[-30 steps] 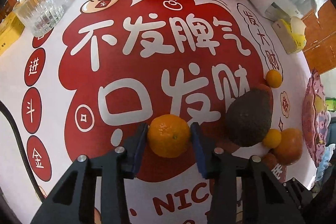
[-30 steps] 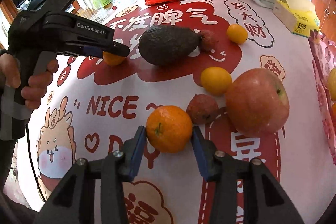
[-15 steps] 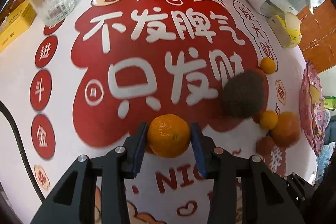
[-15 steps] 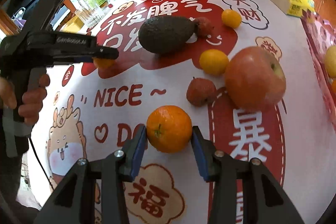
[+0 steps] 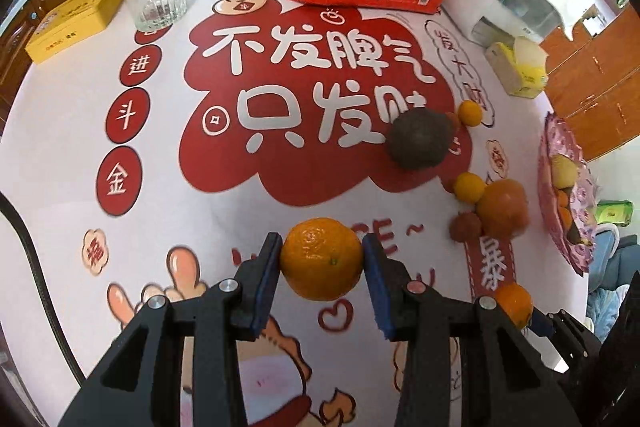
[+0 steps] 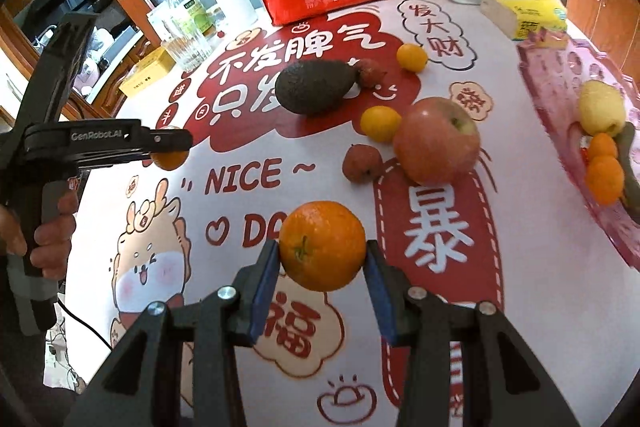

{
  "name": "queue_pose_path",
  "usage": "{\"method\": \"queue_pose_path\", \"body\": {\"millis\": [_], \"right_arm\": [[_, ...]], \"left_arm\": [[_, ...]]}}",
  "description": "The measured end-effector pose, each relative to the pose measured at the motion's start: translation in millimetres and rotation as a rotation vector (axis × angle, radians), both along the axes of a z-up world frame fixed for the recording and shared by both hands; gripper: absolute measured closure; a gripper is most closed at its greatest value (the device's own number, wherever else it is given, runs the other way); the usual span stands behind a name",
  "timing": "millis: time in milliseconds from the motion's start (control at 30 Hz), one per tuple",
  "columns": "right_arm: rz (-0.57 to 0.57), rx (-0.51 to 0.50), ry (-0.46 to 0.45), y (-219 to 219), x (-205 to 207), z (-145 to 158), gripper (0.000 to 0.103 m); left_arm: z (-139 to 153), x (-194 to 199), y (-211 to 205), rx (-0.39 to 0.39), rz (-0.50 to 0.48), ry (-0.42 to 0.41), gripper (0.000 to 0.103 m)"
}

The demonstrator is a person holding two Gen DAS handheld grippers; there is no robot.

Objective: Organize fruits
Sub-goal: 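Lift the mandarin and orange and carry both over the pink bowl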

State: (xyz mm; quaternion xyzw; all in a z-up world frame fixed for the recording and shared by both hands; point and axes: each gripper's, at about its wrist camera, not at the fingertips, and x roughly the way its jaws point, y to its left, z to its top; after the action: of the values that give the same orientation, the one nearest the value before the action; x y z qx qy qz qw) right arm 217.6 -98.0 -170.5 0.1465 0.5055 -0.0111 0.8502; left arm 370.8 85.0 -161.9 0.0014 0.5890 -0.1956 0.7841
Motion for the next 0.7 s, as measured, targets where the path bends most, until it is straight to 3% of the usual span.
{"method": "queue_pose_path", "body": {"millis": [700], "right_arm": [[-0.032,0.009,-0.094,-37,-99,35,0.060]], "left_arm": [[44,-111,-16,-0.132,0.055,-0.077,0.064]]}}
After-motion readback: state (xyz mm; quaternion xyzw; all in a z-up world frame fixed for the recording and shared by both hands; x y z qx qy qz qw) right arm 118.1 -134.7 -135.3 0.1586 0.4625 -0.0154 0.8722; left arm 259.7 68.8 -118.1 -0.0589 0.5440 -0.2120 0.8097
